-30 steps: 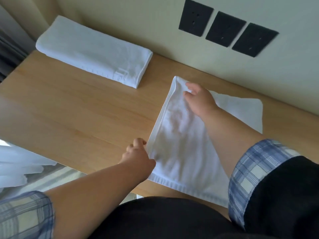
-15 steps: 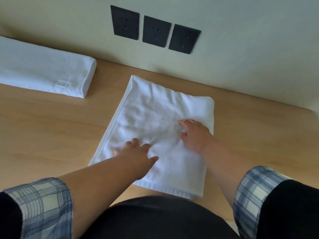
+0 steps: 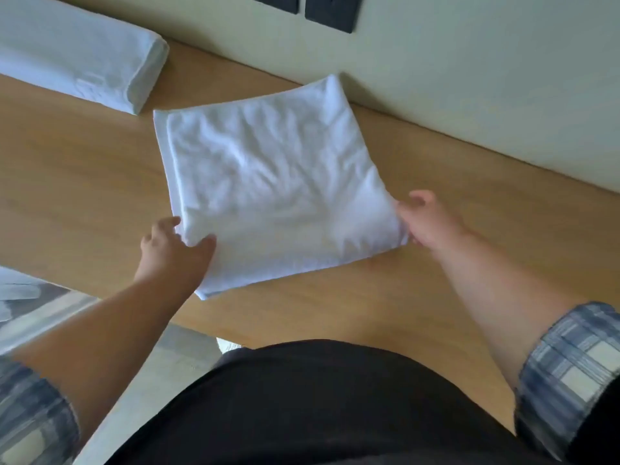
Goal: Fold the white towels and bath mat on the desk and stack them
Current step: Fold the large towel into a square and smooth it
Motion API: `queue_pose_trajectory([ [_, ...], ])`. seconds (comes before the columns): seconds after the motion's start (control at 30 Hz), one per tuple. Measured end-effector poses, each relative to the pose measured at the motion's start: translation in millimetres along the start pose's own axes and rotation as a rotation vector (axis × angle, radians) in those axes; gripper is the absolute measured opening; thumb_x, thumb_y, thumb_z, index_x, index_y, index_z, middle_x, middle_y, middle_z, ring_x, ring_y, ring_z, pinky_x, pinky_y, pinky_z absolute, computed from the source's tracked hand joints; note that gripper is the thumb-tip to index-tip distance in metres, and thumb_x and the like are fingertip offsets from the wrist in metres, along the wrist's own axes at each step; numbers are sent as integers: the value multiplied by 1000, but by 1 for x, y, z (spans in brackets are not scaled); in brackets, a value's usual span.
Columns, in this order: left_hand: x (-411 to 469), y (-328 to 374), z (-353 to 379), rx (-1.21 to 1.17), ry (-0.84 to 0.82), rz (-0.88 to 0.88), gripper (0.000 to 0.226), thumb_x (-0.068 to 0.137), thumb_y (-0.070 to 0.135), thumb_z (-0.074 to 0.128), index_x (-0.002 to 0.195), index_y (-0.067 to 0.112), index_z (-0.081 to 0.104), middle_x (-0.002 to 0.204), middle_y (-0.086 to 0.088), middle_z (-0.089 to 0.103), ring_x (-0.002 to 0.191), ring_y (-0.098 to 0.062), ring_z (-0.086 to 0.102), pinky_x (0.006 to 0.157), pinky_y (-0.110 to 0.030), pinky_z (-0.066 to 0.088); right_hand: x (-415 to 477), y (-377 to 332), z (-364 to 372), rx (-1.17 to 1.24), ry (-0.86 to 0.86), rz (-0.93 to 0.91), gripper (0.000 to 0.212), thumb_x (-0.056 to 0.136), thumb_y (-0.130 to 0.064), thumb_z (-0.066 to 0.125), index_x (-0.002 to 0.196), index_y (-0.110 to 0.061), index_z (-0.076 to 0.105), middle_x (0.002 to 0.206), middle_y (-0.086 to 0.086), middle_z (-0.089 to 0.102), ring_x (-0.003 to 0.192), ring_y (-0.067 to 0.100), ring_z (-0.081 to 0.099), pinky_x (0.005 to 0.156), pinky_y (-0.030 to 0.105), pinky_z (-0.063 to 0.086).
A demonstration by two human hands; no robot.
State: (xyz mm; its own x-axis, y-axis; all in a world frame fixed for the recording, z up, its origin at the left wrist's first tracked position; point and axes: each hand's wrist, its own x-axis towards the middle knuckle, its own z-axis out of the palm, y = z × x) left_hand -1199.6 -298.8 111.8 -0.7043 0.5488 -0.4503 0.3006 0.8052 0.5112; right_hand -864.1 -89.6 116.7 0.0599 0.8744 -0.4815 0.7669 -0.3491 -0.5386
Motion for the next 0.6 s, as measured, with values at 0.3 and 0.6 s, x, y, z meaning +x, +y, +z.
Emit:
queue_pose_trajectory([
  [0.3, -50, -33, 21, -562, 7, -186, 39, 77, 63, 65, 97, 31, 62, 80, 1, 52, 51, -14, 45, 51, -31, 45, 6, 32, 20, 352, -252, 155, 34, 89, -54, 63, 100, -23, 59, 81, 2, 62, 56, 14, 57, 40, 21, 38],
  [0.6, -46, -42, 38, -568, 35, -166, 33, 76, 63, 57, 92, 35, 61, 95, 3, 71, 82, -21, 74, 83, -41, 59, -12, 61, 32, 495, -259, 125, 32, 100, -38, 51, 115, -12, 61, 91, 6, 67, 66, 14, 62, 56, 27, 52],
])
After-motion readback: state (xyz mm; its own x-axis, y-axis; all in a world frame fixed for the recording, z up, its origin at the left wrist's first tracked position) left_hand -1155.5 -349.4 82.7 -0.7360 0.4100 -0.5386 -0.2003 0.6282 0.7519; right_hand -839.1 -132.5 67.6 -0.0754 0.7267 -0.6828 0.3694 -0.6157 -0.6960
